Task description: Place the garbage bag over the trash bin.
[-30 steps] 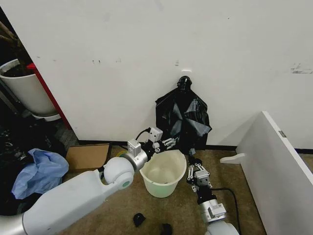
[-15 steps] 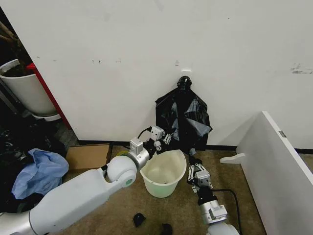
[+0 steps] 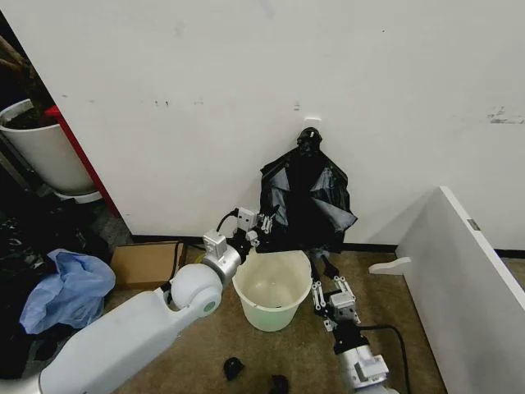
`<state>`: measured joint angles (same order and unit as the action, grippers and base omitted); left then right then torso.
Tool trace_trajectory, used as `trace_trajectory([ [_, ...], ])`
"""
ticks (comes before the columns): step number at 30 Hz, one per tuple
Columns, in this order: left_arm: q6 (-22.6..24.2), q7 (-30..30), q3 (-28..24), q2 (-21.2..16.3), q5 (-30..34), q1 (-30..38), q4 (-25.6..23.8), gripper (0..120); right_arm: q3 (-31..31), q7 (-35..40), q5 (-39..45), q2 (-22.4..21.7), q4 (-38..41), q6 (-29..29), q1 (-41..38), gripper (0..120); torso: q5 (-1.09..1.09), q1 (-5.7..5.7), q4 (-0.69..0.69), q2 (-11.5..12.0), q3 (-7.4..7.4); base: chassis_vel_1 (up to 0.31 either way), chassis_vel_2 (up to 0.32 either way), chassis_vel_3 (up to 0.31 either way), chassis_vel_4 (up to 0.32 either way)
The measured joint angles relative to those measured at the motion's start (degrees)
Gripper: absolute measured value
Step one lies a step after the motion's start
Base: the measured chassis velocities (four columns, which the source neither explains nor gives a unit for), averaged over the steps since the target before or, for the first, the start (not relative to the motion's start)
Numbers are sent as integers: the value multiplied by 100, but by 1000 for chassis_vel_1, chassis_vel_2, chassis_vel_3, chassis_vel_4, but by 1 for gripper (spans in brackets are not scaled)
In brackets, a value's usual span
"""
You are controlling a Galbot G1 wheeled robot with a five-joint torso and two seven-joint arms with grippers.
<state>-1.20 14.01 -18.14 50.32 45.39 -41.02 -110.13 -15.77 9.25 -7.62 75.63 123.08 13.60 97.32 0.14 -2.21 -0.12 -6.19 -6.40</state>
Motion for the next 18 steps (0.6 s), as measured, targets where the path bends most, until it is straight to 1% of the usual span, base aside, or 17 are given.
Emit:
trace_trajectory([
  [1,-6,0,40,-4,-51,-75,-18,0,-8,66,-25,-92,144,-136,-19,47,0,0,0,0,0,0,0,0,0],
  [3,-10,0,70,-9,-93,-137,-34,0,-35,117,-8,-226,237,-317,-153,56,0,0,-1,0,0,0,0,0,0],
  [4,-11,0,76,-10,-103,-157,-44,0,-50,128,16,-281,251,-386,-228,57,1,0,0,0,0,0,0,0,0],
  [6,-12,0,80,-16,-114,-187,-61,0,-76,133,158,-496,241,-628,-497,66,2,0,1,0,0,0,0,0,0],
  [7,-12,0,80,-16,-114,-187,-61,0,-76,133,158,-496,241,-628,-497,66,2,0,1,0,0,0,0,0,0],
  [8,-12,0,76,-18,-116,-193,-63,0,-60,119,319,-678,147,-802,-742,71,1,0,-1,0,0,0,0,0,0],
  [9,-14,0,50,-17,-124,-194,-64,0,-10,96,483,-908,-57,-1021,-1154,77,3,0,0,0,0,0,0,0,0],
  [11,-15,-1,15,-3,-135,-194,-62,0,72,62,577,-1102,-300,-1195,-1539,84,3,0,3,0,-1,0,0,0,0],
  [14,-15,10,0,12,-140,-192,-58,0,310,27,704,-1366,-694,-1427,-2132,95,1,-1,1,0,-1,0,0,0,0],
  [16,-15,14,0,12,-140,-193,-58,0,386,27,725,-1414,-788,-1464,-2273,97,1,-1,0,0,0,0,0,0,0],
  [18,-14,19,14,-8,-141,-208,-63,0,636,48,753,-1492,-1143,-1554,-2733,100,1,-1,1,0,-1,0,0,0,0],
])
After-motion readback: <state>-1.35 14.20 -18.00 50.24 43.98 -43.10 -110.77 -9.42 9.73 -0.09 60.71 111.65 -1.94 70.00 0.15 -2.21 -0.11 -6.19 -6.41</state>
